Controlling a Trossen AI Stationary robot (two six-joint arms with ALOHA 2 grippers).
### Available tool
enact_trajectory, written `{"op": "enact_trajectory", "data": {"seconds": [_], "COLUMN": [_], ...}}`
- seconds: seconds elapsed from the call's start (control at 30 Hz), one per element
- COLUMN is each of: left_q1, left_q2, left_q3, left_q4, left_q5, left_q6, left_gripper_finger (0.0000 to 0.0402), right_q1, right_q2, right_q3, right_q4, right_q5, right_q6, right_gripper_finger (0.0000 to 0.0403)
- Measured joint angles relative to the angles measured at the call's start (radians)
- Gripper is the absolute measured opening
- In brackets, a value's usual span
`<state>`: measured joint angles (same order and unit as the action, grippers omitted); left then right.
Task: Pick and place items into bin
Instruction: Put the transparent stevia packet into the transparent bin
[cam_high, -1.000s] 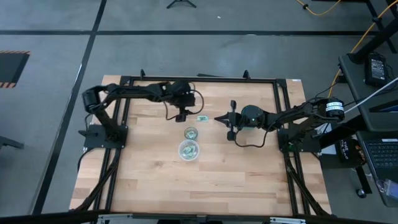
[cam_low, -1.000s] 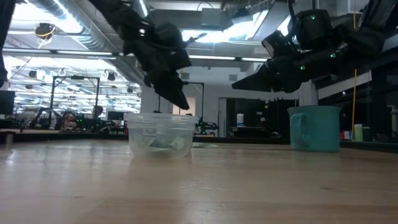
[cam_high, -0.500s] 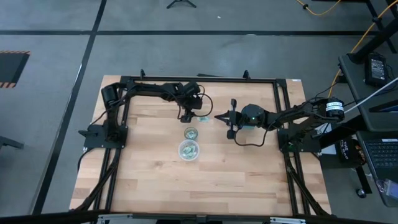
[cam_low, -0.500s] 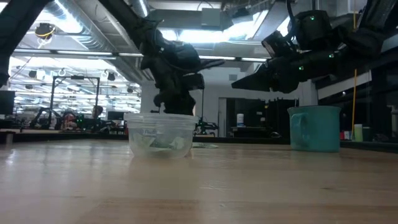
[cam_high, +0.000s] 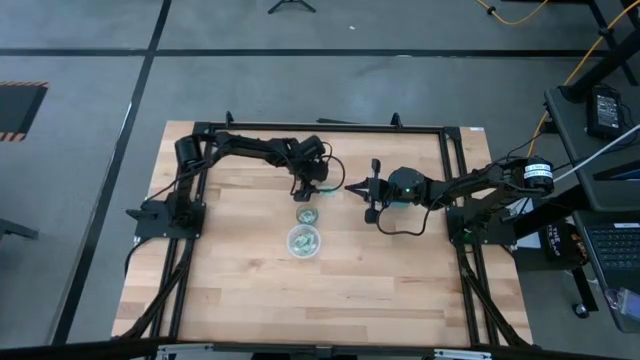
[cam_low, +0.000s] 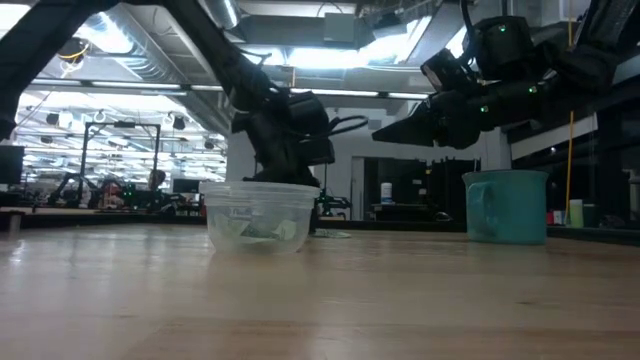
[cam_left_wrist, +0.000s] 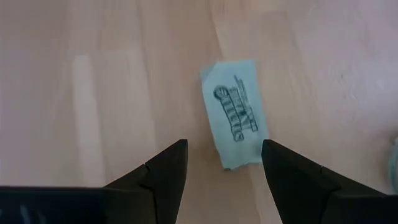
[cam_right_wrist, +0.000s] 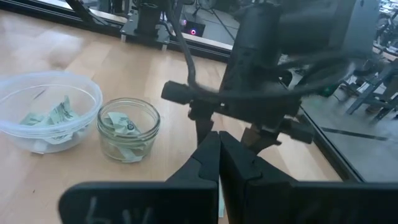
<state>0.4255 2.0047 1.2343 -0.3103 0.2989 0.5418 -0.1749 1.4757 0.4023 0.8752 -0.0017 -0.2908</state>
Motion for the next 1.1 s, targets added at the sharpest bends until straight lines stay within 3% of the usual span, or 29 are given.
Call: {"op": "enact_trajectory", "data": {"seconds": [0.37, 0.53, 0.8, 1.1], "left_q1": [0.0, 0.0, 0.002, 0.006], "left_q2": [0.015, 0.015, 0.016, -0.01], "left_q3": [0.001, 0.001, 0.001, -0.001], "left_q4": [0.004, 0.003, 0.003, -0.049], "left_q5": [-0.027, -0.029, -0.037, -0.044], "left_q6": [0.017, 0.021, 0.023, 0.071], "left_gripper_finger": [0.0188, 0.0136, 0.0017, 0.0006], "right_q1": [0.0, 0.0, 0.0, 0.0], "right_q2": [0.0, 0.0, 0.0, 0.0], "right_q3": [0.0, 0.0, 0.0, 0.0], "right_q4": [0.0, 0.0, -0.003, -0.014], "right_q5": [0.0, 0.0, 0.0, 0.0], "right_q6": [0.001, 0.001, 0.002, 0.002], "right_gripper_finger": [0.0004, 0.0004, 0.0004, 0.0004]}}
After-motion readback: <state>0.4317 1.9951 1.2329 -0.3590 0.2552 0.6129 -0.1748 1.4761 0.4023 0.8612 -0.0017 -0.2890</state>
